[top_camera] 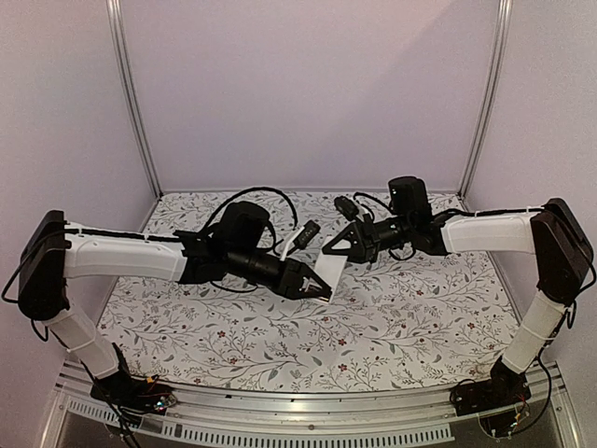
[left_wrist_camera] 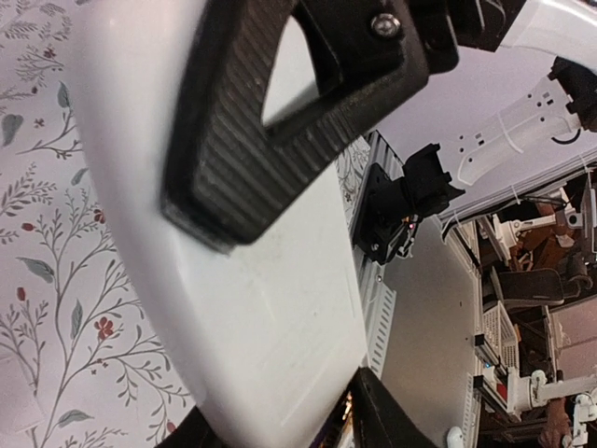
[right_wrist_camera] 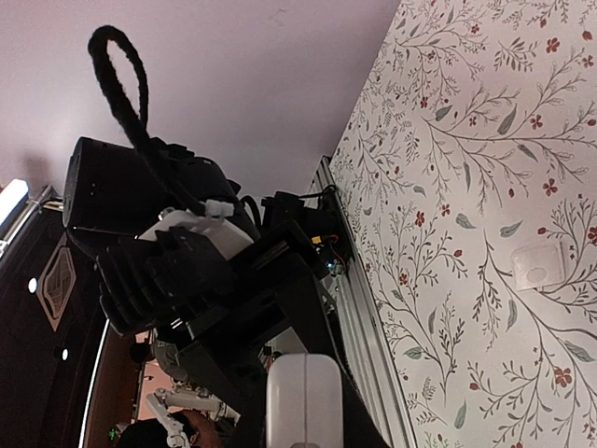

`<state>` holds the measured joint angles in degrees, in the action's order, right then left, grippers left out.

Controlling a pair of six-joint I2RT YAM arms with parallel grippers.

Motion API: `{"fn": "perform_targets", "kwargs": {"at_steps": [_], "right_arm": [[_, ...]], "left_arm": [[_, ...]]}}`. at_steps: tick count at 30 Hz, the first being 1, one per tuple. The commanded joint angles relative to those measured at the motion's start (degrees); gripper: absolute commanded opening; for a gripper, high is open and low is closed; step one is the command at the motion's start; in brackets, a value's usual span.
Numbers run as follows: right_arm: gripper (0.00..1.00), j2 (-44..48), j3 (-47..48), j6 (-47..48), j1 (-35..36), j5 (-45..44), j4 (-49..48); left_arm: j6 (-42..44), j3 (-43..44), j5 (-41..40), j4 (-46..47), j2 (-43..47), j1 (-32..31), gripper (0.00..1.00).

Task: Load the batteries into the remote control
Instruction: Load the battery into the battery compartment.

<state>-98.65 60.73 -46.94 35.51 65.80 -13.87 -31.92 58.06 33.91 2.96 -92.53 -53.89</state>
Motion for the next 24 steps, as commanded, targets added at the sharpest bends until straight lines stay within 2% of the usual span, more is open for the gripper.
{"fn": "perform_targets", "kwargs": {"at_steps": [1, 4, 7, 21, 23, 24], "right_arm": [[0.0, 2.3, 0.3, -3.2, -0.1, -0.8, -2.2], [0.0, 2.4, 0.0, -3.4, -0.1, -0.8, -2.7], [0.0, 2.6, -0.2, -3.5, -0.2, -0.6, -3.1], [0.0, 3.1, -1.0, -3.6, -0.3, -0.3, -5.1], [0.0, 3.2, -1.0, -3.8, -0.2, -0.3, -5.3], [0.0, 3.1, -1.0, -3.9, -0.3, -0.5, -5.3]], "left_arm": [[2.8, -1.7, 0.7, 1.0, 0.5, 0.4, 0.46], [2.6, -2.1, 1.5, 1.5, 1.4, 0.9, 0.55], [2.3, -3.3, 3.1, 2.7, 2.5, 1.8, 0.55], [-1.3, -8.4, 7.4, 8.7, 2.9, 5.3, 0.28], [-1.3, -8.5, 7.6, 8.9, 2.5, 5.7, 0.27], [-1.1, -8.4, 7.4, 8.7, 2.6, 5.7, 0.32]]}}
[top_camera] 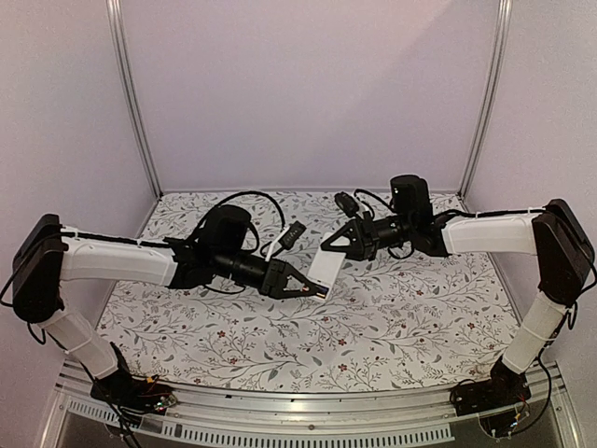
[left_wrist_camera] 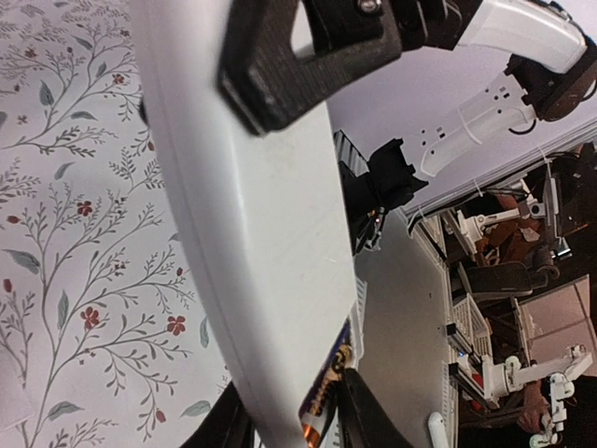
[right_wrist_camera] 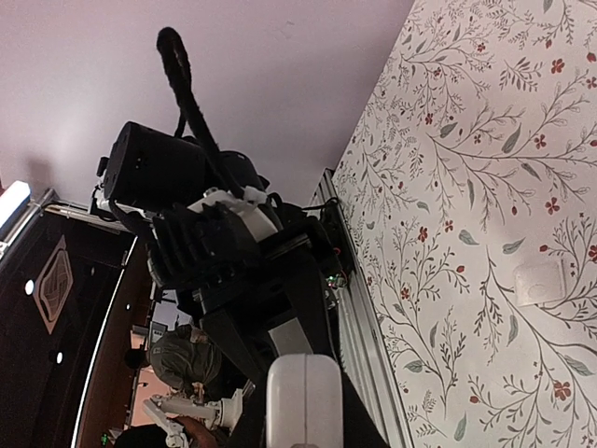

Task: Load the batteries into the remote control
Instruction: Load the battery into the battery compartment, then pass from the right arm to the left

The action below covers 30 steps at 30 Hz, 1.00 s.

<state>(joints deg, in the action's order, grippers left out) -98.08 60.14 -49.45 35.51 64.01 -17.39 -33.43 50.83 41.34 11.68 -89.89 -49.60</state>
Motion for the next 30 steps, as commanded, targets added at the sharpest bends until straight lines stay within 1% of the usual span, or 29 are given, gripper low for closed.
{"fn": "perform_targets", "kwargs": {"at_steps": [1, 3, 5, 8, 11, 13, 14, 16, 19, 22, 24, 30], "right_arm": [[0.0, 2.6, -0.5, -1.4, -0.4, 1.0, -1.8], [0.0, 2.3, -0.9, -1.6, -0.8, 0.3, -1.8], [0.0, 1.9, -1.4, -1.9, -1.5, -0.3, -1.9], [0.0, 1.7, -2.2, -2.1, -2.5, -1.9, -1.8], [0.0, 1.7, -3.2, -2.2, -3.7, -4.1, -1.8], [0.0, 1.7, -3.9, -1.9, -4.0, -6.0, -1.8], [0.0, 1.7, -4.4, -1.7, -4.3, -6.9, -1.7], [0.0, 1.3, -5.1, -1.2, -4.6, -8.5, -1.7], [0.0, 0.3, -5.7, -1.0, -4.6, -10.6, -1.8], [0.0, 0.2, -6.6, -0.4, -4.6, -13.4, -1.8], [0.0, 0.2, -7.5, -0.1, -4.6, -15.9, -1.8], [0.0, -1.6, -8.9, 0.2, -4.6, -19.6, -2.9]], "left_arm": [[0.7, -1.0, -0.9, -0.6, 0.2, 1.5, 0.43], [2.0, -0.4, -2.2, -1.5, 0.9, 1.5, 0.6], [3.2, 0.2, -4.2, -2.7, 1.9, 1.5, 0.72], [5.6, 0.2, -9.3, -3.9, 4.3, 1.4, 0.84], [8.8, 1.5, -16.5, -8.1, 5.8, 0.5, 0.93], [11.1, 3.2, -20.3, -11.1, 5.3, -0.6, 0.97], [12.2, 4.3, -22.9, -14.1, 4.7, -1.0, 0.97], [15.6, 6.8, -23.9, -18.0, 2.9, -1.8, 0.99], [20.0, 10.8, -28.3, -22.8, -0.2, -3.9, 1.0], [21.1, 13.5, -30.7, -23.4, -3.1, -5.5, 1.0], [21.1, 15.7, -32.2, -23.4, -6.6, -6.2, 0.99], [22.4, 25.5, -36.9, -27.2, -16.0, -7.6, 1.0]]}}
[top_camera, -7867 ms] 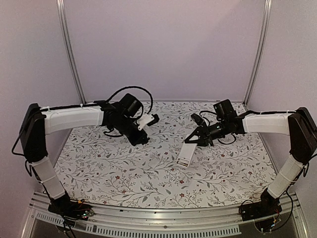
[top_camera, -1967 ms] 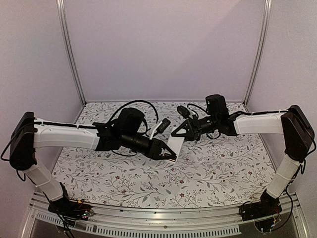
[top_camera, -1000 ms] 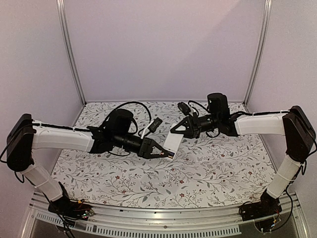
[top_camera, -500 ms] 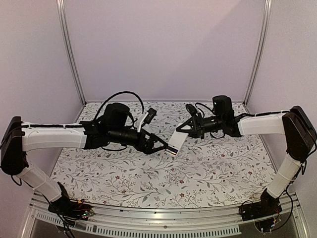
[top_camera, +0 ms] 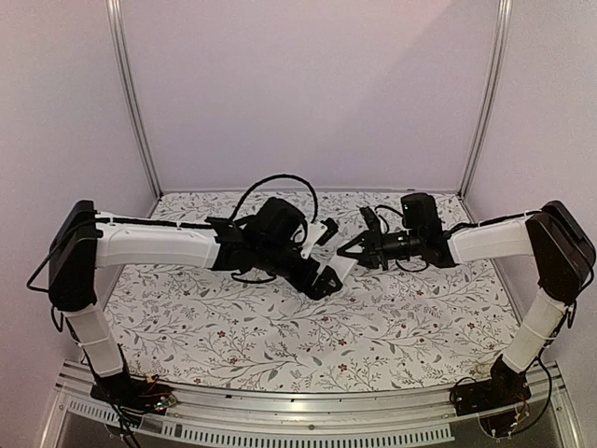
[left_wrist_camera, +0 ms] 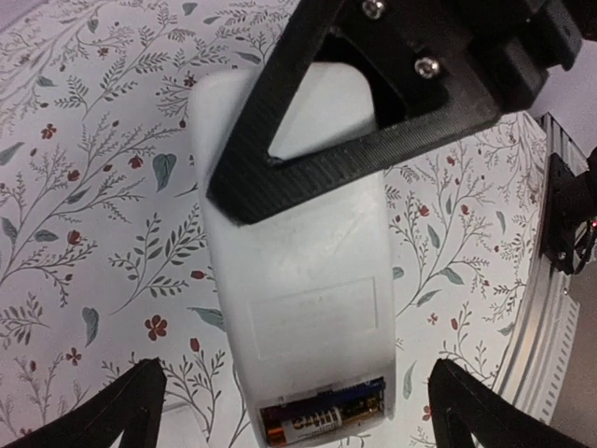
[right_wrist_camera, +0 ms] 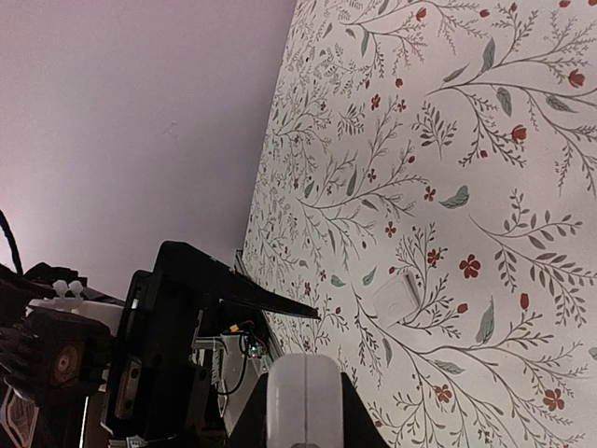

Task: Load the batteries into the remote control
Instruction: Pass from the right arm to the left

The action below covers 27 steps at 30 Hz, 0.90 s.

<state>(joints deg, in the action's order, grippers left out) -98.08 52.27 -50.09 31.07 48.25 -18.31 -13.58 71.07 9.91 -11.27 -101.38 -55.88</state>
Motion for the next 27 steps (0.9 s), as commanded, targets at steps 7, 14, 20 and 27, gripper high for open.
{"fn": "perform_targets", "kwargs": {"at_steps": [7, 14, 20, 27], "right_arm": [[0.02, -1.7, -2.7, 0.4, -0.2, -5.4, -3.2], [0.04, -1.7, -4.7, -0.8, -0.2, -5.1, -5.9], [0.24, -1.4, -5.7, -1.4, -0.6, -4.5, -6.4], [0.59, -0.6, -9.4, -2.3, -6.6, -2.9, -6.2]], "left_arm": [[3.1, 15.6, -8.0, -10.1, -12.9, -1.9, 0.9], [5.0, 20.6, -5.9, -13.4, -17.4, -1.9, 0.6], [11.3, 20.6, -5.4, -14.5, -17.4, -1.7, 0.37], [21.2, 23.7, -4.0, -21.0, -19.8, 0.6, 0.33]]}}
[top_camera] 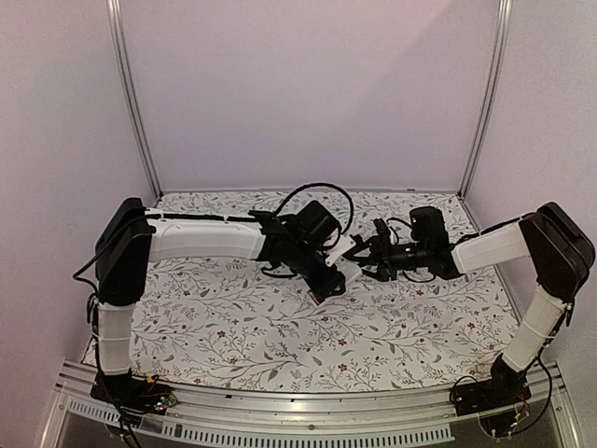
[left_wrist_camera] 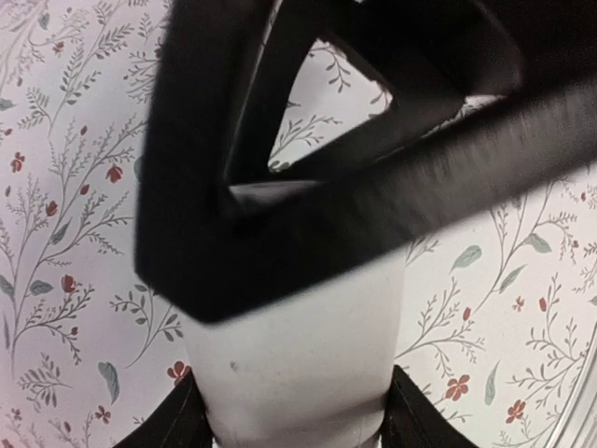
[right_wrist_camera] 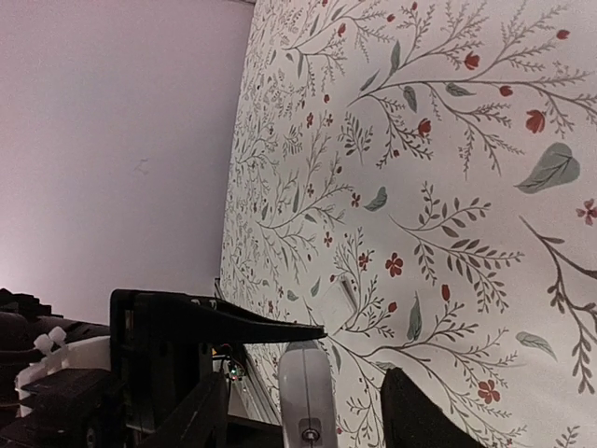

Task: Load the batteries into the remote control
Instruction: Pass from the right arm to the left, then place the remote control without the battery cover at the center of the board.

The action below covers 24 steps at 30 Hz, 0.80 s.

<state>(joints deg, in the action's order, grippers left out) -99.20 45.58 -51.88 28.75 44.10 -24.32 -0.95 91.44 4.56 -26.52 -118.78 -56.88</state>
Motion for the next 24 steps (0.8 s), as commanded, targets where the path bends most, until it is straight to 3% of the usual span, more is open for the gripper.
{"fn": "perform_targets", "kwargs": {"at_steps": [1, 10, 24], "right_arm": [[0.61, 0.8, -3.5, -0.3, -5.4, 1.2, -0.1], [0.65, 4.4, -8.0, 1.5, -11.0, 2.0, 0.7], [0.65, 7.1, -9.9, 2.9, -12.1, 2.7, 1.0]], "left_arm": [[10.2, 4.2, 1.6, -6.9, -3.1, 2.0, 0.33], [25.1, 20.2, 0.8, -25.0, -14.8, 3.0, 0.35], [37.7, 27.4, 6.0, -30.4, -20.2, 3.8, 0.52]]}}
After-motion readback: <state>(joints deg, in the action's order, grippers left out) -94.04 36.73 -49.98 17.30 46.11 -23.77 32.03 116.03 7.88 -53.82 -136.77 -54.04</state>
